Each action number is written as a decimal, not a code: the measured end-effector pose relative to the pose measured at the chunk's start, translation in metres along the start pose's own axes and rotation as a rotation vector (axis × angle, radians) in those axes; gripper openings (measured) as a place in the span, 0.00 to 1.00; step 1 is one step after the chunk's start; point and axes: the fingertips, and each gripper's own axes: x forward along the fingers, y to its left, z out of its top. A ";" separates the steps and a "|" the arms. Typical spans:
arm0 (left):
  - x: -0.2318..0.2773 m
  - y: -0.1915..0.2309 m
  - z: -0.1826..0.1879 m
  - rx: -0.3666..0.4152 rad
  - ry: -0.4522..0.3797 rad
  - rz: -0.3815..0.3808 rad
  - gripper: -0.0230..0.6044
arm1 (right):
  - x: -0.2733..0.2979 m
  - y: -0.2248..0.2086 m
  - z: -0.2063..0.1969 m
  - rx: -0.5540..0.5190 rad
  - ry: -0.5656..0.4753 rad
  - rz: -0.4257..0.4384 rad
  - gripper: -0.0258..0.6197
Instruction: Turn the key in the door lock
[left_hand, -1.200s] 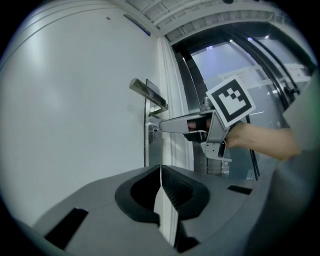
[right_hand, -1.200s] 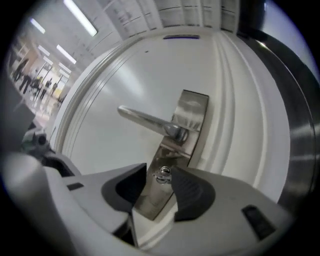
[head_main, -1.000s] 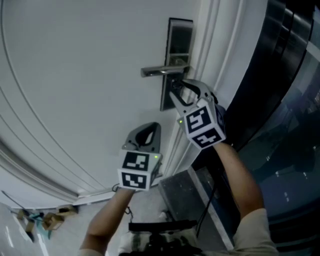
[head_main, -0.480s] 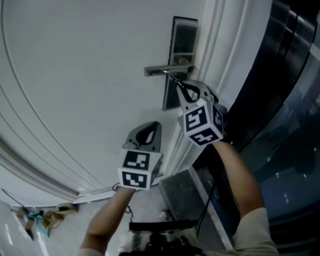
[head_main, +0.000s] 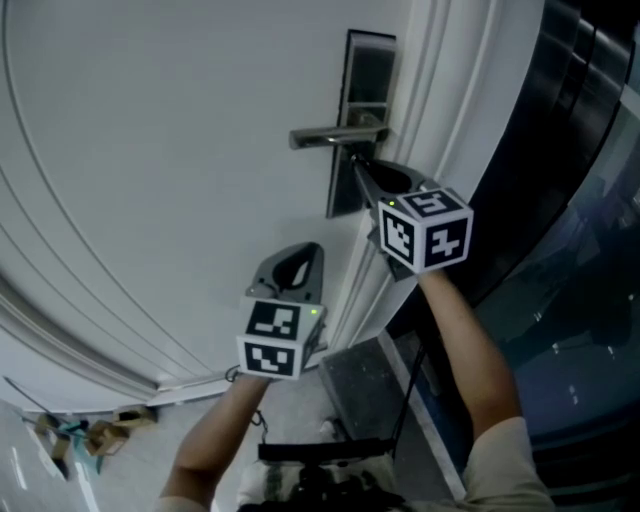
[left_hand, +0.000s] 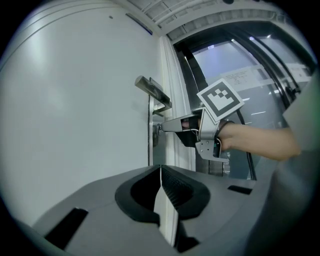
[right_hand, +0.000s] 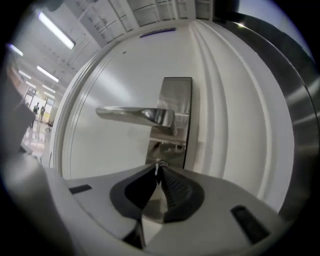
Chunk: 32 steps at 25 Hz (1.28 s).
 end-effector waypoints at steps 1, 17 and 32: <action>-0.001 0.000 0.000 0.000 0.000 0.000 0.07 | 0.000 0.000 0.000 0.062 -0.009 0.012 0.09; -0.001 -0.003 0.001 0.000 -0.004 -0.003 0.07 | -0.001 -0.012 -0.005 0.901 -0.140 0.225 0.14; 0.003 -0.003 -0.001 -0.001 -0.002 -0.007 0.07 | -0.021 0.003 0.006 -0.360 0.013 -0.038 0.28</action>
